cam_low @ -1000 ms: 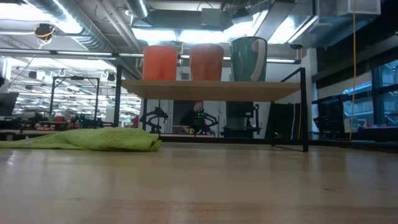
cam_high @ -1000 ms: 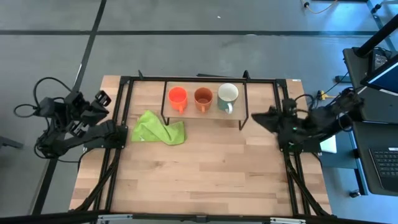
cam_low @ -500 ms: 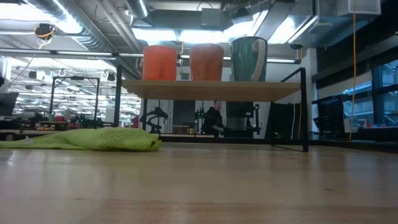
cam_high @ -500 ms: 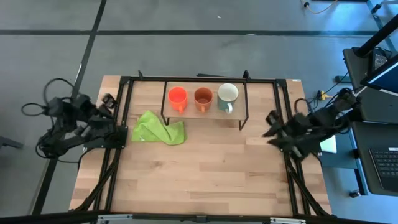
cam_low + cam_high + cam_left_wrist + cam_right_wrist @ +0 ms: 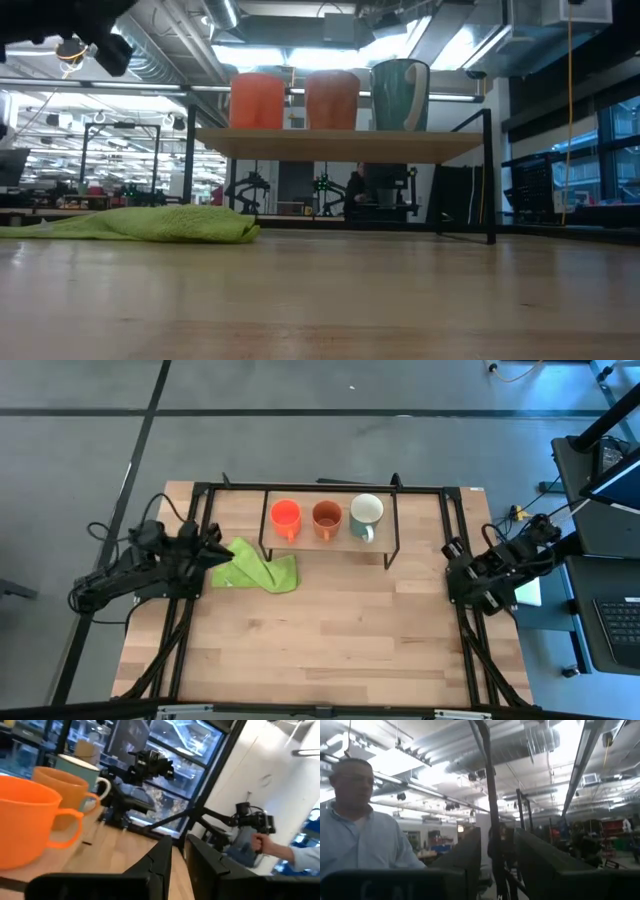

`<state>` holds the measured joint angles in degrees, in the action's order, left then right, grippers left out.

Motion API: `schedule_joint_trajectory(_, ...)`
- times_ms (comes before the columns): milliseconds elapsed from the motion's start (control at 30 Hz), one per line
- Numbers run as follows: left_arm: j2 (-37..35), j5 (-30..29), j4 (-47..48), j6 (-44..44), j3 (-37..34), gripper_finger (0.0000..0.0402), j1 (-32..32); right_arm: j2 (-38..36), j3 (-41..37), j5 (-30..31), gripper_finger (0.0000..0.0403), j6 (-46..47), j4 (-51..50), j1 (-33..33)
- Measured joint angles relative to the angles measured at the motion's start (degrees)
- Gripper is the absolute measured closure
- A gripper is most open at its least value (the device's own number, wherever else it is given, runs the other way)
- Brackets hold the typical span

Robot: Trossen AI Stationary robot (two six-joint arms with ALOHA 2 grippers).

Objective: Stack small to large cups/mugs on shelf
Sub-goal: Return to Home Position

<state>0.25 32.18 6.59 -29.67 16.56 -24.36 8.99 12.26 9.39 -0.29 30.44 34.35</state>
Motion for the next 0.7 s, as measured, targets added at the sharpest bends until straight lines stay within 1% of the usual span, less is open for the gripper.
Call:
schedule_joint_trajectory(100, -0.04, -3.44, 0.96, 3.45, -0.04, 0.0351, -0.04, -4.98, -3.34, 0.02, 0.0284, -0.39, 0.24, 0.00)
schedule_joint_trajectory(200, -0.02, -7.93, 9.04, 5.42, -0.05, 0.0351, -1.05, -9.05, -5.96, 0.03, 0.0284, -2.60, 0.33, 0.01)
schedule_joint_trajectory(267, -0.01, -8.74, 14.95, 6.34, -0.12, 0.0351, -1.82, -8.89, -7.01, 0.55, 0.0284, -3.60, 1.05, 0.02)
schedule_joint_trajectory(333, 0.00, -8.20, 16.46, 8.34, -0.27, 0.0351, -2.24, -8.81, -7.38, 1.29, 0.0284, -2.64, -0.95, 0.04)
schedule_joint_trajectory(433, -0.04, -3.75, 13.18, 9.69, -1.37, 0.0351, -2.24, -8.93, -8.60, 3.90, 0.0284, 0.06, -0.74, 0.04)
schedule_joint_trajectory(533, 0.00, -2.61, 12.60, 7.01, -5.37, 0.0351, -2.25, -8.96, -8.89, 5.54, 0.0284, -2.96, 3.14, 0.04)
schedule_joint_trajectory(567, 0.00, -1.97, 9.24, 5.83, -7.71, 0.0351, -2.25, -8.96, -8.86, 5.55, 0.0284, -4.70, 3.89, 0.02)
schedule_joint_trajectory(600, 0.00, -1.39, 3.69, 4.54, -10.50, 0.0351, -2.25, -8.94, -8.88, 5.77, 0.0284, -6.36, 4.13, 0.04)
schedule_joint_trajectory(667, 0.00, -0.93, -10.42, 2.26, -16.02, 0.0351, -2.25, -8.94, -8.91, 6.67, 0.0284, -8.51, 5.18, 0.04)
schedule_joint_trajectory(700, 0.04, -1.81, -12.10, 2.58, -16.08, 0.0351, -2.32, -8.94, -8.91, 6.78, 0.0284, -8.90, 5.81, 0.04)
